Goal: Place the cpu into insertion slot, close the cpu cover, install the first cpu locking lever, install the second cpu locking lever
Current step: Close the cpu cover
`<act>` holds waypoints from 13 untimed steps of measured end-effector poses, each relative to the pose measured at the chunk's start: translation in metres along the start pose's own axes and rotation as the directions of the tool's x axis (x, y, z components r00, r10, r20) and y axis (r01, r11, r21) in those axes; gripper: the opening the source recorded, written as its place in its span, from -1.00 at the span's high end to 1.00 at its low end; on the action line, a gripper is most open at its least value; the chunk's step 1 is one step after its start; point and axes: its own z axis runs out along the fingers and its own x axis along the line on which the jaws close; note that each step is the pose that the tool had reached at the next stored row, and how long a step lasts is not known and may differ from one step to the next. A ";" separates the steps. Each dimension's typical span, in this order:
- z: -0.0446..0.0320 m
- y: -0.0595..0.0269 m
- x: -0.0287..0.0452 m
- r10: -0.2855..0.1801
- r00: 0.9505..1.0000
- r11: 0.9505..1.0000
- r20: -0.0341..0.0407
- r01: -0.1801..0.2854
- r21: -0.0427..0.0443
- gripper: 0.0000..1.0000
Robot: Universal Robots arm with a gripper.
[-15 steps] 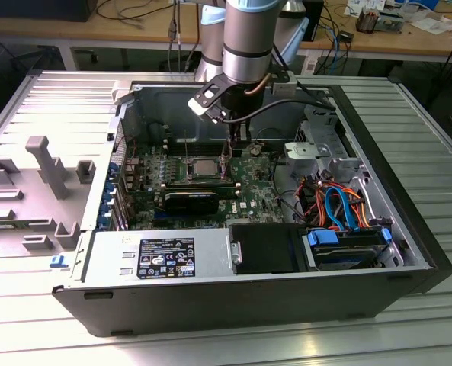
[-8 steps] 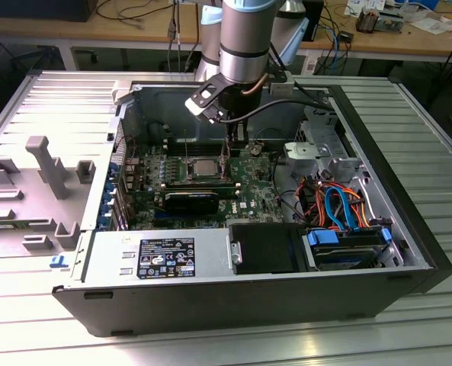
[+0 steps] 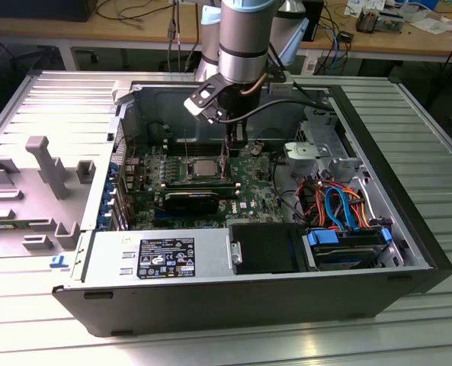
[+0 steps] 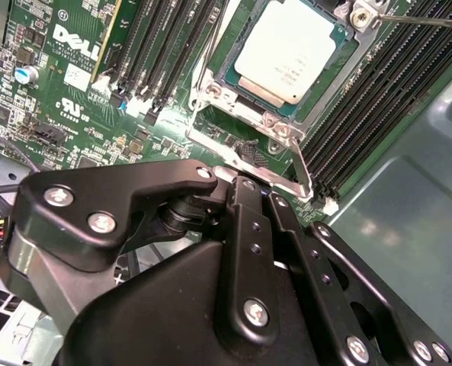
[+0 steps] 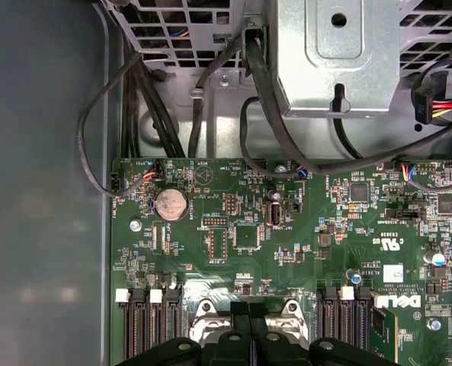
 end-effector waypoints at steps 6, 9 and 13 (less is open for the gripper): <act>0.0000 -0.0009 0.0000 0.000 1.000 1.000 0.000 0.000 0.000 0.79; 0.0000 -0.0015 0.0000 0.000 1.000 1.000 0.000 0.000 0.000 0.79; 0.0000 -0.0022 0.0000 0.000 1.000 1.000 0.000 0.000 0.000 0.79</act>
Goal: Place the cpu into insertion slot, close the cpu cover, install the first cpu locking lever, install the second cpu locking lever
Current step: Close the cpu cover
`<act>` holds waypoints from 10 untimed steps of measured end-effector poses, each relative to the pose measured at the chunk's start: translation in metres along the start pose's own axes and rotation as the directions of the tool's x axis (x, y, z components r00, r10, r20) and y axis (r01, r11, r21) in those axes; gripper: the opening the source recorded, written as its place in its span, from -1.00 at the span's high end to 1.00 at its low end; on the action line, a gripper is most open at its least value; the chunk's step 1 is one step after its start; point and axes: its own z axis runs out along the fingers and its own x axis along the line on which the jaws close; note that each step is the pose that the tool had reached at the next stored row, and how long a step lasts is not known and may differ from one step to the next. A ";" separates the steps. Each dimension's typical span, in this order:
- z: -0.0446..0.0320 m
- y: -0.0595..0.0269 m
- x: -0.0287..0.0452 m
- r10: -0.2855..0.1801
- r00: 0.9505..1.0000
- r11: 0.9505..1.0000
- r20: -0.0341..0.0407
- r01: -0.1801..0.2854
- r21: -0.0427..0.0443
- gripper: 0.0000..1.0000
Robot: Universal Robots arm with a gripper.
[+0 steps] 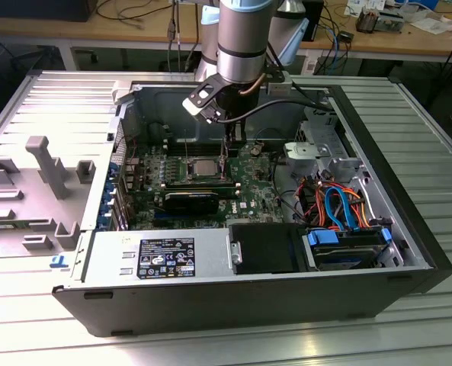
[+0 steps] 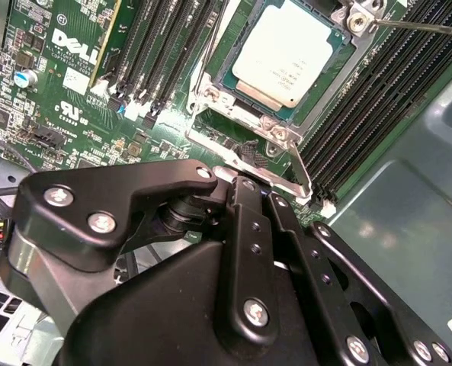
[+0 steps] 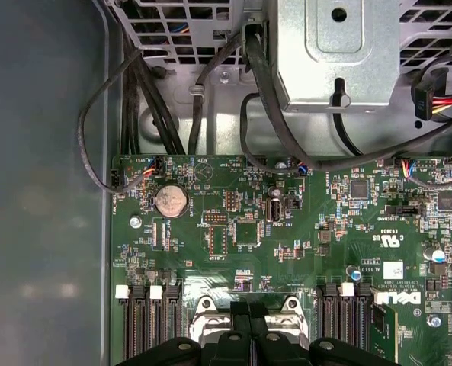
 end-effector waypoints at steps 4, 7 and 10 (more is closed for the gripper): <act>0.0000 -0.0005 0.0000 0.000 1.000 1.000 0.000 0.000 0.000 0.79; 0.0000 -0.0010 0.0000 0.000 1.000 1.000 0.000 0.000 0.000 0.79; 0.0000 -0.0016 0.0000 0.000 1.000 1.000 0.000 0.000 0.000 0.79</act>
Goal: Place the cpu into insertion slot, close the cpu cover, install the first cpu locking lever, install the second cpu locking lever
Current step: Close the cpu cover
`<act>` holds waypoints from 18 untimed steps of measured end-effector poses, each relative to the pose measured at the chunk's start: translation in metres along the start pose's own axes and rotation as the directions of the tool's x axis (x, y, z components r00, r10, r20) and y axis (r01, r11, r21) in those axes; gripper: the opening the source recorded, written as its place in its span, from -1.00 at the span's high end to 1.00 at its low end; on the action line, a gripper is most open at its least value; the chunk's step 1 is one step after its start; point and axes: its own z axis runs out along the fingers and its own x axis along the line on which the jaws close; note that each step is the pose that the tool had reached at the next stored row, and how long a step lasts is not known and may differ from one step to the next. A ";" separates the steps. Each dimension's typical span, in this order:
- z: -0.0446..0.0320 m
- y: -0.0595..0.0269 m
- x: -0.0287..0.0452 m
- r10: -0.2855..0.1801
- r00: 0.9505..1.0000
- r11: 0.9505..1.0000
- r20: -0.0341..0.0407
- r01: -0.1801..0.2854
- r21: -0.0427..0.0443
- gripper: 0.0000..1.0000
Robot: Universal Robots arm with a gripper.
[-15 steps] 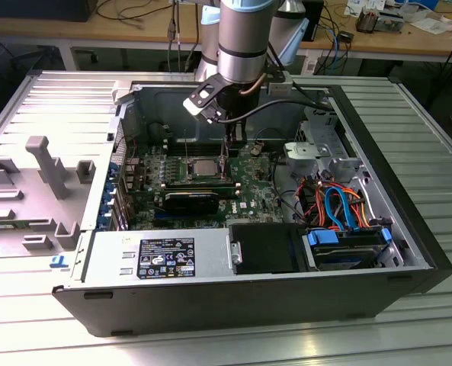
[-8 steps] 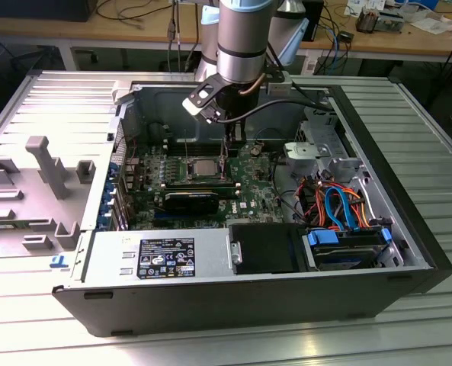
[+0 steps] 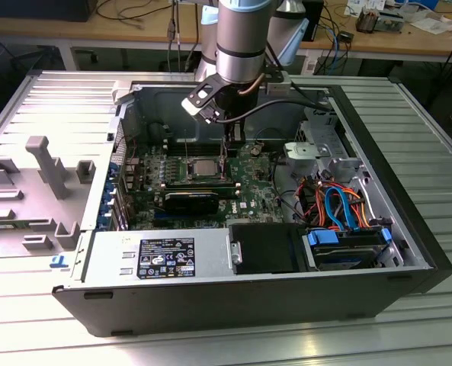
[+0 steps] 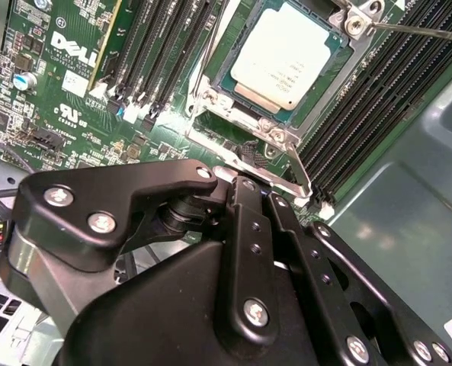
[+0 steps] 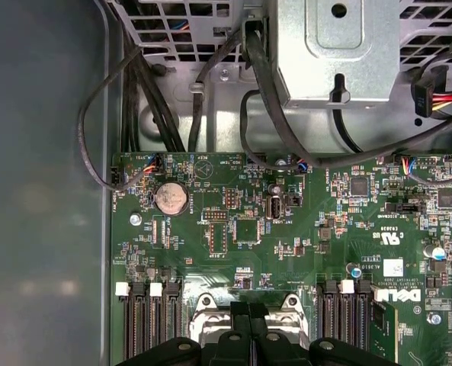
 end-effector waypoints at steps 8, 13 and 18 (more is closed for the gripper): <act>0.0000 -0.0022 0.0000 0.000 1.000 1.000 0.000 0.000 0.000 0.79; 0.0000 -0.0023 0.0000 0.000 1.000 1.000 0.000 0.000 0.000 0.79; 0.0000 -0.0027 0.0000 0.000 1.000 1.000 0.000 0.000 0.000 0.79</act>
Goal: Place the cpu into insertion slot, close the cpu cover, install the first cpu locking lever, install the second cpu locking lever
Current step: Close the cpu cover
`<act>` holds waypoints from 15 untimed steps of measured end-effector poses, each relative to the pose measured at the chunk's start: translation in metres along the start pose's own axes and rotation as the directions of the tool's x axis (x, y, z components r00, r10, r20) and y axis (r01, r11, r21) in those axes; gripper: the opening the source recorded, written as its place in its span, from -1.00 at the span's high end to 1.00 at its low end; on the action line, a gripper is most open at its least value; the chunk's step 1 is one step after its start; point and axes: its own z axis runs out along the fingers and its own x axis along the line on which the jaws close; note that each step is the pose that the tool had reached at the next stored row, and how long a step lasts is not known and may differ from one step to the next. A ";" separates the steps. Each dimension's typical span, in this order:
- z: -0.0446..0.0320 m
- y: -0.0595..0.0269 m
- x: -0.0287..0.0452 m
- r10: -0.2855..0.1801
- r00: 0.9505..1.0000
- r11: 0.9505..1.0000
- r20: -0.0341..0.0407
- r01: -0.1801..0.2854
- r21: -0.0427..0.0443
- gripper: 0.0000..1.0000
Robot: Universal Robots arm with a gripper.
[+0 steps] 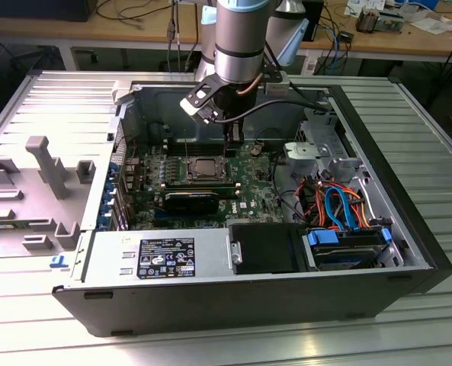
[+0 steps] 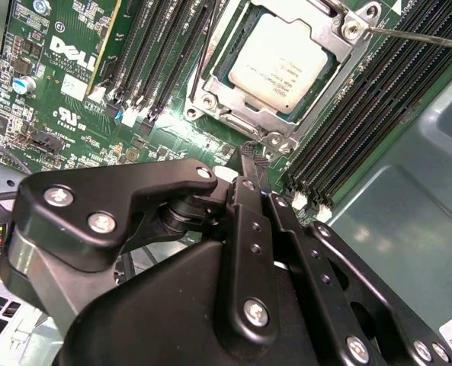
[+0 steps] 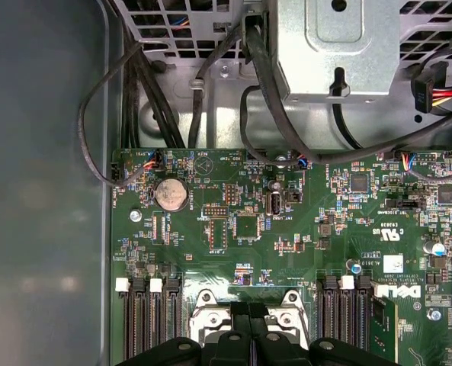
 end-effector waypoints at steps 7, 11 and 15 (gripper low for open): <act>0.0001 -0.0103 0.0000 0.000 1.000 1.000 -0.002 0.000 0.000 0.79; 0.0012 -0.0205 0.0001 0.000 1.000 1.000 -0.004 0.000 0.000 0.79; 0.0021 -0.0290 0.0001 0.000 1.000 1.000 -0.005 0.000 0.001 0.79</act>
